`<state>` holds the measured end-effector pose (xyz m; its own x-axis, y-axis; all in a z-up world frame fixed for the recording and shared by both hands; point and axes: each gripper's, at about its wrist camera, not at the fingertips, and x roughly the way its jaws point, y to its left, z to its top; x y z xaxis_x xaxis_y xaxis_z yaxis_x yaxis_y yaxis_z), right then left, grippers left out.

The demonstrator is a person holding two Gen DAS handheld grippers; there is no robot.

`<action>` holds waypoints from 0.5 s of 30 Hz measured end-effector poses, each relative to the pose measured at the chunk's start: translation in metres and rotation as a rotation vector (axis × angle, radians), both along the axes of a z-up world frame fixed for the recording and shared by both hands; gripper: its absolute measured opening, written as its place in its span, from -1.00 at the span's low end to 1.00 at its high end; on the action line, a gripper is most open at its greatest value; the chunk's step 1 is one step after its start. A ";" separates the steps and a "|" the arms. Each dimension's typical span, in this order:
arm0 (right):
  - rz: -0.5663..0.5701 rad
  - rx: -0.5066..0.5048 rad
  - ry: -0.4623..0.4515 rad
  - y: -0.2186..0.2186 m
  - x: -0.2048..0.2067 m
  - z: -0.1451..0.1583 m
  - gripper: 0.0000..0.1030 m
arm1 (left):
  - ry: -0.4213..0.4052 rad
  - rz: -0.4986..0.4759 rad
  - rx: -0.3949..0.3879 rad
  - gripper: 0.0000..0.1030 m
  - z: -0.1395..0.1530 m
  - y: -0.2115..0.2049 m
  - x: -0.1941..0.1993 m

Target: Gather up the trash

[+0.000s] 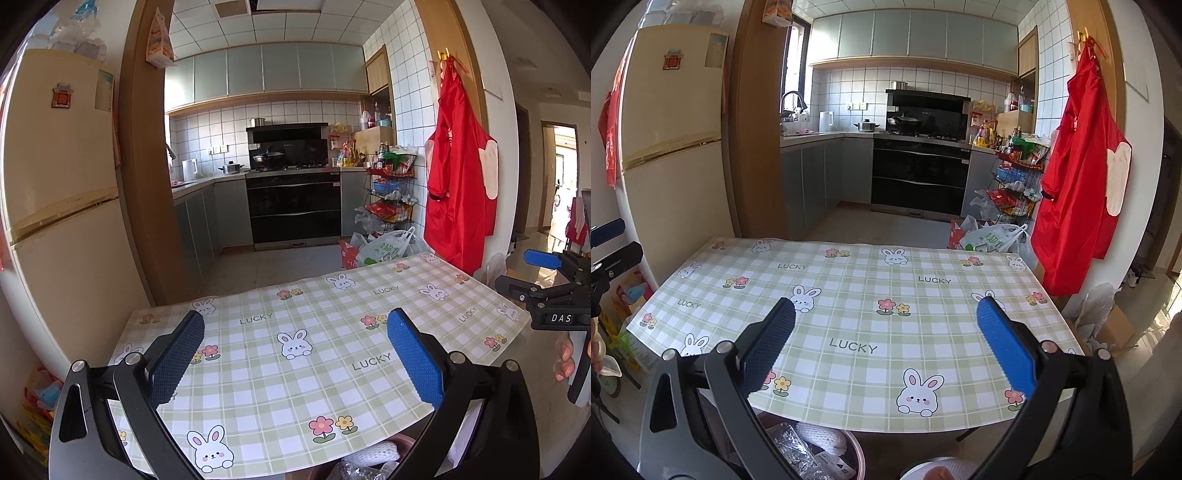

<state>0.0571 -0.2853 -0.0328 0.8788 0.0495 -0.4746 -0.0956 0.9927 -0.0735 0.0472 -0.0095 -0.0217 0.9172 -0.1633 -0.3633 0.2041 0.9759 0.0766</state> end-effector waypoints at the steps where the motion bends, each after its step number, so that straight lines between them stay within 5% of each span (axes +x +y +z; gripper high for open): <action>1: 0.000 -0.002 0.000 0.000 0.000 0.000 0.89 | 0.000 0.000 0.001 0.88 0.000 0.000 0.000; 15: -0.005 -0.013 0.003 0.000 0.000 -0.003 0.89 | 0.008 -0.006 0.012 0.88 -0.003 -0.003 0.001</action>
